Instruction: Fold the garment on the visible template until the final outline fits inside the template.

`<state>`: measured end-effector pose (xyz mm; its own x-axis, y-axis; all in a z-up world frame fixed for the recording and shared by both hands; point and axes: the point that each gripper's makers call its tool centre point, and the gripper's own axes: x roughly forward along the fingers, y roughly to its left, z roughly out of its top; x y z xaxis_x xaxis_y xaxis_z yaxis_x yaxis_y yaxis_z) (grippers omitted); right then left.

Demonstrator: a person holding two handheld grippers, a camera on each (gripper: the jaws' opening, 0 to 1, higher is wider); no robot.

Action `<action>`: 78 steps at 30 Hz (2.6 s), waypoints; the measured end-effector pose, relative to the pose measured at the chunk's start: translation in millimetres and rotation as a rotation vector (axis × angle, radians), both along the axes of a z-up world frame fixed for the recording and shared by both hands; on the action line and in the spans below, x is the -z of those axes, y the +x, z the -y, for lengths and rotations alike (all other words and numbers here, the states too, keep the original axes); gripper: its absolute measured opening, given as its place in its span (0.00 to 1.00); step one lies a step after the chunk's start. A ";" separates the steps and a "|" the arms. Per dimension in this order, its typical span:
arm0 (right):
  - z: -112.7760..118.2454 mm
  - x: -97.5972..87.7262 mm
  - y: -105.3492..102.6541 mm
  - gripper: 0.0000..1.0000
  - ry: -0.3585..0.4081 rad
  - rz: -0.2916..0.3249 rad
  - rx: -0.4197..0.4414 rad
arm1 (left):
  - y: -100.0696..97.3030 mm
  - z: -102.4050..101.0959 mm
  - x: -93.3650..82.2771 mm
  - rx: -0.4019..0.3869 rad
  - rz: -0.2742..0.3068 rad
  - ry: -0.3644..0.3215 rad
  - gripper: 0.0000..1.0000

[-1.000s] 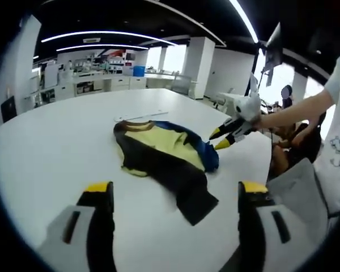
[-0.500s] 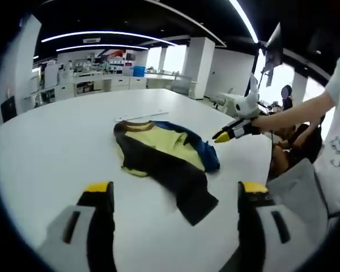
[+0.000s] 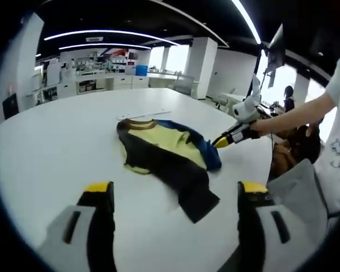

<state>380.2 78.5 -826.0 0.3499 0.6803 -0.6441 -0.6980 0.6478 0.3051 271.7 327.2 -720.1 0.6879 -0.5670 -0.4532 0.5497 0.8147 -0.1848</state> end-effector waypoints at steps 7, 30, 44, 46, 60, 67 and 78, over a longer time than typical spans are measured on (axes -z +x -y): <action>0.2 0.3 -3.0 0.00 0.001 -0.009 -0.011 | -0.2 -0.4 -0.2 -0.004 -0.001 0.002 0.87; 63.0 -15.4 -16.9 0.00 -0.016 -0.004 0.055 | 5.8 6.3 -0.5 0.010 0.005 -0.009 0.86; 133.7 -12.4 -16.1 0.00 -0.074 -0.015 0.159 | 14.5 11.3 2.7 0.029 -0.004 -0.015 0.86; 140.2 -11.2 -17.9 0.00 -0.090 -0.017 0.160 | 15.8 12.2 3.1 0.031 -0.004 -0.016 0.86; 211.1 -11.0 12.6 0.00 -0.247 0.008 0.203 | 25.9 4.3 8.1 0.009 -0.013 -0.016 0.86; 235.2 -16.6 37.9 0.00 -0.296 0.018 0.233 | 28.1 2.4 8.4 -0.003 -0.015 -0.006 0.87; 265.7 -25.3 79.6 0.00 -0.340 0.016 0.299 | 43.5 -20.4 10.9 -0.061 -0.021 -0.004 0.87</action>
